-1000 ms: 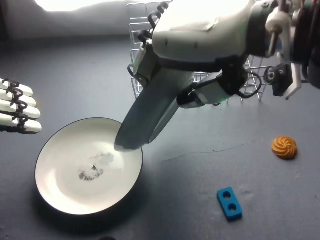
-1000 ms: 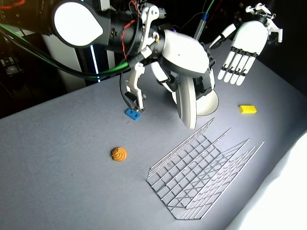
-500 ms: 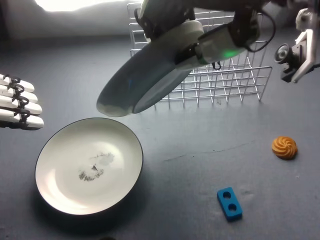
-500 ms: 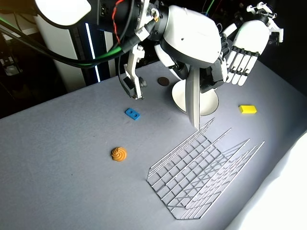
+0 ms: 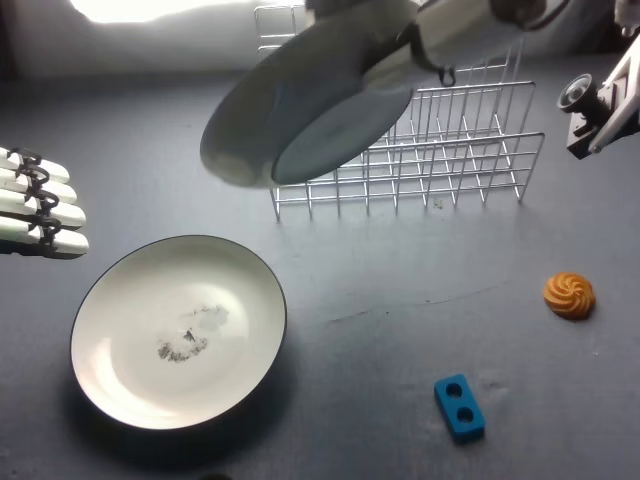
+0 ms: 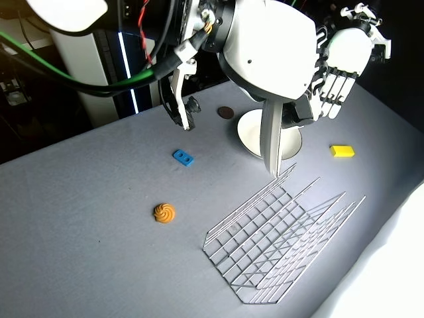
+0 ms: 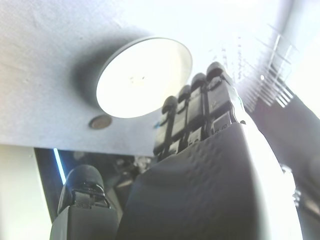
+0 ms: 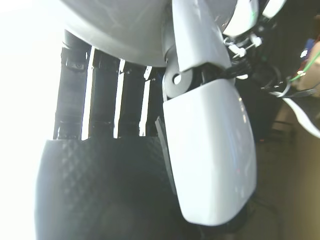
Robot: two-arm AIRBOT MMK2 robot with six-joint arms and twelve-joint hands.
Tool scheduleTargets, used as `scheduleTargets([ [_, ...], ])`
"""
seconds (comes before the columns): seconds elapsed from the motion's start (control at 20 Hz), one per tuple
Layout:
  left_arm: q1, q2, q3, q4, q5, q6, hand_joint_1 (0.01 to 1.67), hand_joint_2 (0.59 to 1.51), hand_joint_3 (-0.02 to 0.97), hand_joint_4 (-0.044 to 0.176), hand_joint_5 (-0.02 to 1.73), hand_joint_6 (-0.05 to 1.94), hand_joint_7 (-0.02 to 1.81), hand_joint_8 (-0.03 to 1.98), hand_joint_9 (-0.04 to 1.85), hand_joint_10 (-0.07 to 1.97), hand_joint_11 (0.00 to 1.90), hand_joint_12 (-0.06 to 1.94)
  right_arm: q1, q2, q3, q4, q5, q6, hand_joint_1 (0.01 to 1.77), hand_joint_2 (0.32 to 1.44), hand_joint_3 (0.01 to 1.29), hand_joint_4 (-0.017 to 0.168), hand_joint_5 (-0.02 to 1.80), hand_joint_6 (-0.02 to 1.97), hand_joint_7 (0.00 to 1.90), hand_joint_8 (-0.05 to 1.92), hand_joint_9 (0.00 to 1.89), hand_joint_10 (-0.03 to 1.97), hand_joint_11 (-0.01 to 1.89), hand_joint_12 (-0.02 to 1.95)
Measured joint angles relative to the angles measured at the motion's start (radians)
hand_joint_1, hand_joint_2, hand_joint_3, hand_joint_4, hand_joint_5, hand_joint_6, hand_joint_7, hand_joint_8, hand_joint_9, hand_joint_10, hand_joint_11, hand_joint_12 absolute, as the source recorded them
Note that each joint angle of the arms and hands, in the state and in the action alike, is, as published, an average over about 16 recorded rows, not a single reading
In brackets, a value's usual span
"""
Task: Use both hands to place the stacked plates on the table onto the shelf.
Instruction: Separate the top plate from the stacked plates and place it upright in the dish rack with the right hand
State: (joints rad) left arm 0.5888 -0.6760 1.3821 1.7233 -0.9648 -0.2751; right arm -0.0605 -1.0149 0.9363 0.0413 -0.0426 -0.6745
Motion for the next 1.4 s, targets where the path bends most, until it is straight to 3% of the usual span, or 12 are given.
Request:
scheduleTargets([
  [0.4, -0.004, -0.004, -0.002, 0.002, 0.002, -0.007, 0.02, 1.081, 0.019, 0.0, 0.05, 0.02, 0.03, 0.01, 0.02, 0.01, 0.02, 0.0, 0.019, 0.013, 0.075, 0.185, -0.015, 0.0, 1.36, 1.0, 0.01, -0.007, 0.91, 0.96, 1.05, 0.88, 1.01, 0.99, 0.75, 1.19],
  [0.75, -0.009, -0.012, -0.007, 0.008, 0.007, -0.015, 0.02, 1.083, 0.019, 0.0, 0.04, 0.02, 0.03, 0.01, 0.02, 0.01, 0.02, 0.0, 0.022, 0.036, 0.116, 0.268, 0.012, -0.001, 1.36, 1.01, 0.01, -0.005, 0.91, 0.94, 1.04, 0.87, 1.01, 0.99, 0.75, 1.2],
  [1.4, 0.003, -0.035, -0.025, 0.018, 0.027, -0.026, 0.02, 1.088, 0.019, -0.001, 0.05, 0.02, 0.03, 0.01, 0.02, 0.01, 0.02, 0.0, -0.035, 0.067, 0.14, 0.177, 0.081, 0.044, 1.37, 1.02, 0.01, -0.004, 0.9, 0.93, 1.02, 0.92, 0.97, 1.1, 0.74, 1.22],
])
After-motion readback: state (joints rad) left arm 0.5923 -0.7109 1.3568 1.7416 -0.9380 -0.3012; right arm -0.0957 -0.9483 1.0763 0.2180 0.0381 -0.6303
